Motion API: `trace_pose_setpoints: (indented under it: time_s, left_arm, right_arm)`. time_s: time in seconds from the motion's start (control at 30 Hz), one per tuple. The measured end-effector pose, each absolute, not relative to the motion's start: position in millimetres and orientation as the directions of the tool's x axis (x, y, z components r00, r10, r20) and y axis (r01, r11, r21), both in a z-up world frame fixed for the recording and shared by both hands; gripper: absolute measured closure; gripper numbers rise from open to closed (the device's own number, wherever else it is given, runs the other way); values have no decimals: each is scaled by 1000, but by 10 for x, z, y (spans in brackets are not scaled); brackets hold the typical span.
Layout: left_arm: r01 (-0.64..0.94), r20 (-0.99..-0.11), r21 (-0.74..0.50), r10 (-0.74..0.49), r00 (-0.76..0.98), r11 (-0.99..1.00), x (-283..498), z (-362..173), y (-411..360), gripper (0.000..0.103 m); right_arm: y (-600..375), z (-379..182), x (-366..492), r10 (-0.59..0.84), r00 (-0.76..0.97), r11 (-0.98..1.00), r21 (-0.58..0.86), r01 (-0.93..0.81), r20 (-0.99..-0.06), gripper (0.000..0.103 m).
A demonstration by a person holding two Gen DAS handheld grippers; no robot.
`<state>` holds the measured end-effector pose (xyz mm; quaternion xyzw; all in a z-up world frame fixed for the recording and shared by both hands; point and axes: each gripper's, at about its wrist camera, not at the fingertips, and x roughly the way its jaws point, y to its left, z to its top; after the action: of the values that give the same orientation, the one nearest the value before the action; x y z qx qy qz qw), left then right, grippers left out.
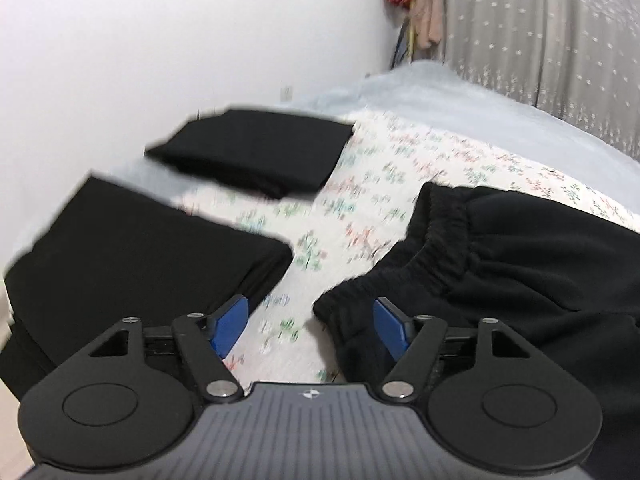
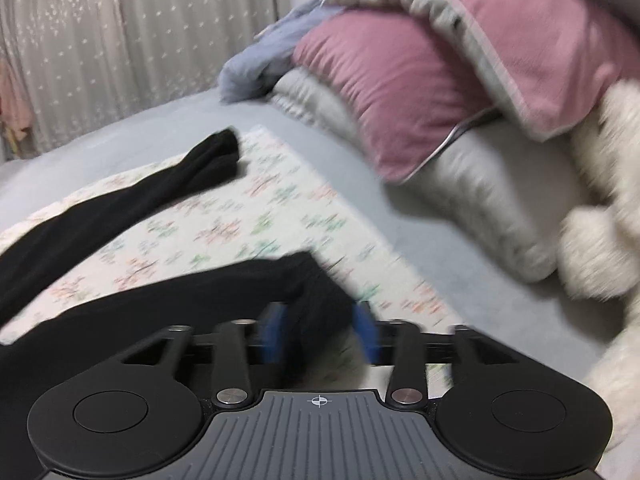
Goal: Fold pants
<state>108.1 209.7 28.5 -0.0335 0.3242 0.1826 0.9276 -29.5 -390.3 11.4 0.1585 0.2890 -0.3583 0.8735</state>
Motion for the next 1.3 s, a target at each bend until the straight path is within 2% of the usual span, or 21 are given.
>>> trace_pose_setpoints:
  time_s: [0.07, 0.17, 0.27, 0.5, 0.6, 0.77, 0.9, 1.07, 1.3]
  left_arm:
    - [-303, -586, 106, 306, 751, 947, 1094, 311, 1876, 11]
    - [-174, -526, 218, 266, 808, 960, 1095, 324, 1449, 1]
    - [-83, -463, 331, 238, 854, 940, 1058, 294, 995, 0]
    - [56, -502, 360, 142, 853, 931, 1236, 135, 380, 0]
    - [82, -527, 339, 117, 841, 937, 1369, 86, 207, 0]
    - [101, -609, 223, 58, 791, 969, 1743, -59, -11, 0]
    - [86, -623, 283, 115, 774, 955, 1827, -251, -104, 0]
    - [73, -655, 262, 122, 745, 962, 1926, -381, 27, 0]
    - [80, -699, 137, 39, 714, 987, 2041, -414, 207, 0]
  right_arm:
    - [-3866, 148, -294, -569, 571, 689, 36, 723, -591, 40]
    - [-3834, 157, -258, -524, 611, 724, 68, 686, -593, 32]
    - [-3758, 132, -181, -477, 634, 753, 90, 652, -608, 31]
    - [-3534, 76, 21, -478, 630, 794, 6, 608, -612, 22]
    - [-3489, 36, 78, -469, 629, 806, -9, 592, -620, 19]
    - [-3387, -42, 181, -437, 630, 837, -33, 547, -642, 18]
    - [-3285, -70, 298, -418, 644, 862, -55, 504, -641, 14]
    - [-3294, -75, 556, -379, 662, 885, -45, 463, -647, 11]
    - [-3786, 71, 1134, -307, 707, 855, 141, 499, -637, 11]
